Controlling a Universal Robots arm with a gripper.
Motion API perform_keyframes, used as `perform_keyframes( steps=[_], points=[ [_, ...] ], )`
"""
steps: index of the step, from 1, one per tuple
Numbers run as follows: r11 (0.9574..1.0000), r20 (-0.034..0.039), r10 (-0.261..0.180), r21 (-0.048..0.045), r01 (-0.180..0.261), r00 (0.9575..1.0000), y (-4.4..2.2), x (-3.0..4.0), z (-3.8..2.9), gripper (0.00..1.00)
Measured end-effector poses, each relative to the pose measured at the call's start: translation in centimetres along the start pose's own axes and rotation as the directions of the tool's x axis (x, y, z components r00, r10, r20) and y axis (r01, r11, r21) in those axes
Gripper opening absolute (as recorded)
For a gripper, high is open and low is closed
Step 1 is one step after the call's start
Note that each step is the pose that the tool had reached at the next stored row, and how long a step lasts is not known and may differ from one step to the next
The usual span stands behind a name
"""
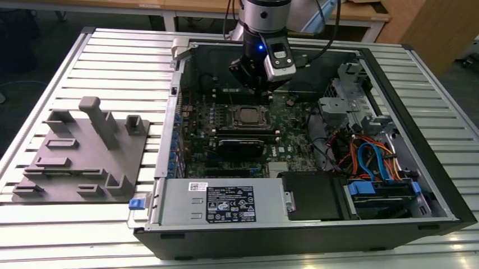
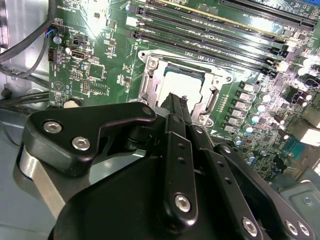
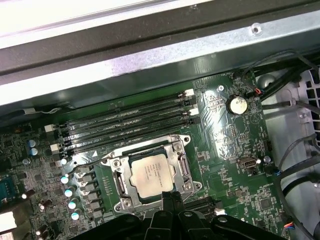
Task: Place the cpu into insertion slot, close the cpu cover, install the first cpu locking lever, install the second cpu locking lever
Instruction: 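Install the first cpu locking lever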
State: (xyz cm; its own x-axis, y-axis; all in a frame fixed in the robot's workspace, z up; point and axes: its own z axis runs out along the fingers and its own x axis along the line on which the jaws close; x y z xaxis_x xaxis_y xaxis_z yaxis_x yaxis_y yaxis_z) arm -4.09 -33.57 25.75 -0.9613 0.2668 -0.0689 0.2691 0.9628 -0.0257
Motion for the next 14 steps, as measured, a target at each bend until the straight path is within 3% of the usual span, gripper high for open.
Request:
perform_keyframes(
  steps=[7, 10, 14],
  points=[
    [1.0, 0.0001, -0.003, -0.0003, 0.003, 1.0, 0.0, 0.01, 0.0, 0.1],
    [0.9988, 0.0014, -0.049, -0.0035, 0.049, 0.9988, 0.0, 0.01, 0.02, 0.1],
    [0.9927, 0.0037, -0.121, -0.0082, 0.121, 0.9927, 0.0, 0.02, 0.06, 0.1]
  ],
)
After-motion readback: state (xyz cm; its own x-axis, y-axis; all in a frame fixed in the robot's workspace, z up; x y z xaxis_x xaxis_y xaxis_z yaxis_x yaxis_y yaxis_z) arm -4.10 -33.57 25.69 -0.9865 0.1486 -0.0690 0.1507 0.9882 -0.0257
